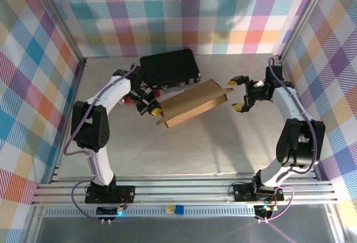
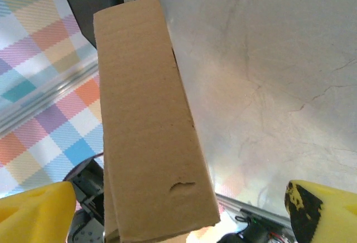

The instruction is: Fold the paper box

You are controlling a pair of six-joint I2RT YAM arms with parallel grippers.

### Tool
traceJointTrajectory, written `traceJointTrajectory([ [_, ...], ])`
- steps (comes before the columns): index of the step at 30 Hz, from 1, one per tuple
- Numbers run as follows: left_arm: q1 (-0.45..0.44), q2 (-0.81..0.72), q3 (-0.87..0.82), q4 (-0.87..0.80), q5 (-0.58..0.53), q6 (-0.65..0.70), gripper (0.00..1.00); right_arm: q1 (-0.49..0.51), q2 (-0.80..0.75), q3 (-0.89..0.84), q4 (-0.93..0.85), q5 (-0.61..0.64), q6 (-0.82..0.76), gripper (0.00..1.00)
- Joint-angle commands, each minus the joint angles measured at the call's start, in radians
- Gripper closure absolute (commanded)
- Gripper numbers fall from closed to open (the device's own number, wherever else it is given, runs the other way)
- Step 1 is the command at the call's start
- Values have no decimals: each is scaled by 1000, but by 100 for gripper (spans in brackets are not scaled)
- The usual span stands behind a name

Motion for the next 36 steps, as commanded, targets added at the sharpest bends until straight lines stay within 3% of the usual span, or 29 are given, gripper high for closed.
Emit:
traceJointTrajectory([
  [1,11,2,10,-62,50,51,100,1,45,57,-110,-119,-144,4],
  [12,12,18,15,-71,49,76,100,28,75,8,-41,-244,-149,7],
  [24,14,41,33,-74,51,95,100,77,111,-10,-11,-282,-149,24],
  [36,20,66,76,-82,45,101,100,84,98,-24,-5,-260,-134,46],
])
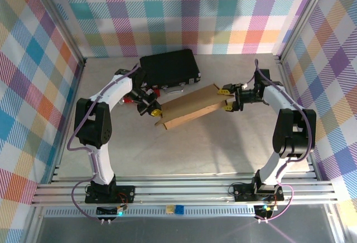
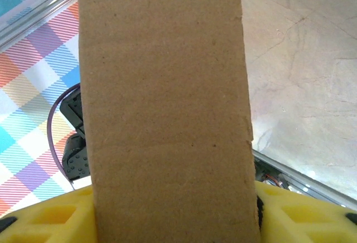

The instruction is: Fold the paper box

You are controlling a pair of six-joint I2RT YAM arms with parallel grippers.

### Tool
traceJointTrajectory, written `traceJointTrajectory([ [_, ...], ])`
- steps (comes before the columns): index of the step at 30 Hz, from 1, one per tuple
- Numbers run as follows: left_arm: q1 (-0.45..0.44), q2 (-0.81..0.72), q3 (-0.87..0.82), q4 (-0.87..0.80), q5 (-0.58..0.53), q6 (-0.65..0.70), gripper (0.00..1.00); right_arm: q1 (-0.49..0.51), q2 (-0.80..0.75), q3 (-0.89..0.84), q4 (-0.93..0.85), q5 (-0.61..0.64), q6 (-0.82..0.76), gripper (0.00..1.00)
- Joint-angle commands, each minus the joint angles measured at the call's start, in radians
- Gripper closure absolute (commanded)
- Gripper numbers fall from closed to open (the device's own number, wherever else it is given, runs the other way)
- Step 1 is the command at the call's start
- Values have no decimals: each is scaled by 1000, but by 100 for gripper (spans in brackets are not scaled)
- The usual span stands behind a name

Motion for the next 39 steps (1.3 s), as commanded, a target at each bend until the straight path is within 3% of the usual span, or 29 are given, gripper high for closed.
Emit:
traceJointTrajectory([
  [1,16,7,41,-30,34,17,100,6,-7,-9,-3,-8,0,49],
  [4,23,5,56,-33,38,15,93,7,-15,-18,15,8,29,54],
  [9,30,-32,97,-45,-28,-4,64,6,-41,-27,12,52,80,57],
  [14,33,-142,144,-42,-294,-61,53,7,-90,-52,21,110,177,60],
  [18,19,-290,85,144,-411,-36,51,7,-128,-76,7,146,249,62],
  [24,-149,-487,-49,433,-420,346,50,4,-178,-94,-114,182,320,61],
  [28,-257,-595,-156,556,-439,543,38,4,-237,-134,-165,182,394,60],
  [39,-388,-641,-180,420,-274,998,33,-9,-374,-269,-284,128,516,62],
])
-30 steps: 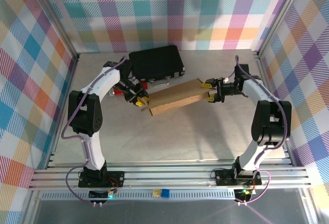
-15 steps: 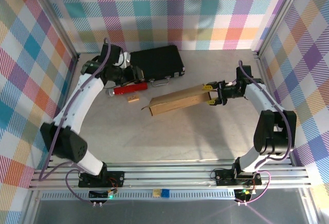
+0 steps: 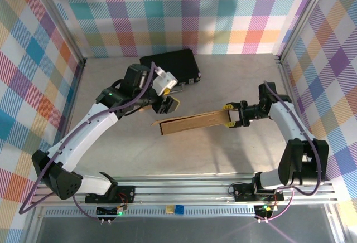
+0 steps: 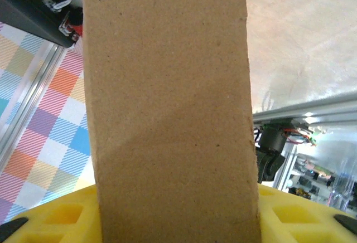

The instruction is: Fold the paper box

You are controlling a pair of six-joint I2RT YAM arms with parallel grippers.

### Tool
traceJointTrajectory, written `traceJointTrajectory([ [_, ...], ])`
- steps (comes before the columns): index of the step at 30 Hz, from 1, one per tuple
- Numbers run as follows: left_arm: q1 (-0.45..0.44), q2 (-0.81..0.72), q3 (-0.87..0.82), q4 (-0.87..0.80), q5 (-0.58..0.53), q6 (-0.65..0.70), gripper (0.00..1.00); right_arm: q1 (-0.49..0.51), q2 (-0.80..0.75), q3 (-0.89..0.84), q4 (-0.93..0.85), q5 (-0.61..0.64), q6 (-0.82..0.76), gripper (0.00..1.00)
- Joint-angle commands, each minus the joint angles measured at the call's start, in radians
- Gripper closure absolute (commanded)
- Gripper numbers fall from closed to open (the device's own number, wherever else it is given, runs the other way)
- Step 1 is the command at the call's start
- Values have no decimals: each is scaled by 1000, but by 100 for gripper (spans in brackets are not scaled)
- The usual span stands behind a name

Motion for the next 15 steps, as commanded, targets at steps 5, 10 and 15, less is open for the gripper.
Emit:
traceJointTrajectory([
  [5,-81,19,46,-116,103,241,33,-17,-29,-68,-96,-42,103,63],
  [10,-133,62,59,-163,83,299,33,-20,41,-48,-73,-44,117,63],
  [15,-165,120,57,-137,-41,365,33,-26,115,-1,-107,-48,63,63],
])
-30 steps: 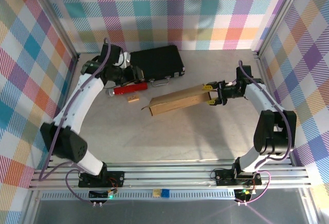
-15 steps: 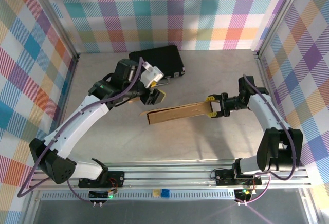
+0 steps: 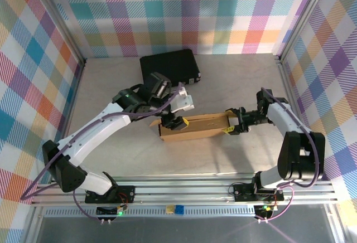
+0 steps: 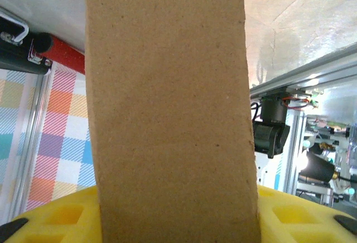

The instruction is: Fold the paper box

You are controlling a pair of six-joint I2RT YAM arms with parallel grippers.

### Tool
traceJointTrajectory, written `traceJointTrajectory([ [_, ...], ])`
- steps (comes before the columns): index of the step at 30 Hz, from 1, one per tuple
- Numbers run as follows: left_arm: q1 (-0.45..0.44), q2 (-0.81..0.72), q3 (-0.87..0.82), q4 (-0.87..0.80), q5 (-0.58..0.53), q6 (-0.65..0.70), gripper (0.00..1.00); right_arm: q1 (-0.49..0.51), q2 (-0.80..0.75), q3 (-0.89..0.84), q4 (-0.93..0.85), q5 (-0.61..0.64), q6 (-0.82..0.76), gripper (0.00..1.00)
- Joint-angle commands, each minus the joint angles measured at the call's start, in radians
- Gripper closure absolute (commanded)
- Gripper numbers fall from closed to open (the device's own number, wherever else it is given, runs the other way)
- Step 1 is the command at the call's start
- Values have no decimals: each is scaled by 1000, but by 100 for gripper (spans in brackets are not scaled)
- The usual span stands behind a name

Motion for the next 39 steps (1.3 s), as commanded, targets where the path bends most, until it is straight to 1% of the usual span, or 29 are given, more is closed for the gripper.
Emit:
traceJointTrajectory([
  [1,-15,35,11,17,-86,83,33,-7,39,49,-56,7,-8,63],
  [3,-15,62,15,43,-111,87,33,-8,55,52,-52,8,-10,64],
  [6,-15,104,41,44,-91,93,33,-9,70,52,-43,13,-6,65],
  [8,-20,120,38,58,-100,98,34,-11,77,52,-35,14,0,65],
  [11,-34,129,16,83,-120,121,35,-12,85,40,-6,12,24,65],
  [14,-50,124,-9,116,-165,143,37,-13,93,40,31,15,59,65],
  [17,-51,111,-21,141,-157,144,34,-16,114,54,41,15,66,65],
  [19,-51,126,8,96,-114,142,33,-19,127,66,41,16,65,65],
  [21,-50,163,64,9,-68,127,32,-21,142,80,37,20,59,65],
  [23,-50,185,92,-40,-50,107,30,-22,157,96,34,23,54,65],
  [24,-50,185,88,-41,-51,98,27,-22,162,100,32,24,53,65],
  [28,-53,216,88,-64,-96,91,26,-23,177,114,37,23,57,65],
  [32,-60,227,49,-7,-197,98,26,-22,184,120,38,23,55,65],
  [34,-62,230,39,7,-211,107,26,-23,185,120,37,23,55,65],
  [39,-79,241,10,58,-297,115,27,-24,186,115,44,19,59,65],
])
